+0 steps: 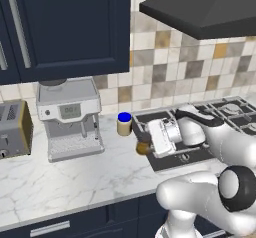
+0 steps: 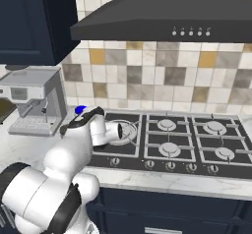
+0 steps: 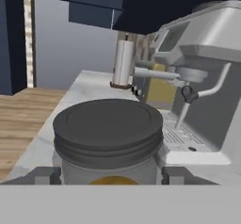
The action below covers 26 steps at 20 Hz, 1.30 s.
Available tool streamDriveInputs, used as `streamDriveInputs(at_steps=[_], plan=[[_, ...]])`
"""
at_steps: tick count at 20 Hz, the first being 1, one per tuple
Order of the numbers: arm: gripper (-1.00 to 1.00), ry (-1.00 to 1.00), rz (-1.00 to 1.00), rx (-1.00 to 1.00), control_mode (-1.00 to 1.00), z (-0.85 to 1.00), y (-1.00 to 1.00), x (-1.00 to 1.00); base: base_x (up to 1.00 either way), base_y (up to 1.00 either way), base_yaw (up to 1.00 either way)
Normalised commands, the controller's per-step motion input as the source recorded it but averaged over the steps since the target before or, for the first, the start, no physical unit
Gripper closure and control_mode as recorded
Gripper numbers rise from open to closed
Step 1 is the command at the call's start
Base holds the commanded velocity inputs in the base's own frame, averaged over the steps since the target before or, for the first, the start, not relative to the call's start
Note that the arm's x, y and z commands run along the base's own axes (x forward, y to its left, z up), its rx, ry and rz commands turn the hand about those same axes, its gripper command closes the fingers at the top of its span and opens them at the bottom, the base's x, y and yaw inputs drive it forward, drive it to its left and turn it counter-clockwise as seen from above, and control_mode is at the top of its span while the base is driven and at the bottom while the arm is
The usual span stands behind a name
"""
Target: Collect the turmeric, mayonnaise, and shaker from the cabinet and place them next to the stove.
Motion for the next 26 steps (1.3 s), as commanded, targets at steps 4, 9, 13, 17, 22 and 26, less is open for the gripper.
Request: streamDriveInputs(at_steps=[4,9,13,17,22,26], plan=[[1.0,0.0,0.15,0.01,-1.0,-0.31,0.0,0.37,0.0,0.0,0.0],[1.0,0.0,0.11,0.01,-1.0,-0.29,0.02,0.37,0.0,0.0,0.0],[1.0,0.0,0.06,0.0,-1.0,-0.28,0.0,0.1,0.0,0.0,0.0],[1.0,0.0,0.02,0.0,-1.0,-0.23,0.05,0.0,0.0,0.0,0.0],[1.0,0.0,0.0,0.0,-1.0,-0.08,0.21,0.0,0.0,0.0,0.0],[1.0,0.0,0.0,-0.02,-1.0,-0.03,0.25,0.0,0.0,0.0,0.0]])
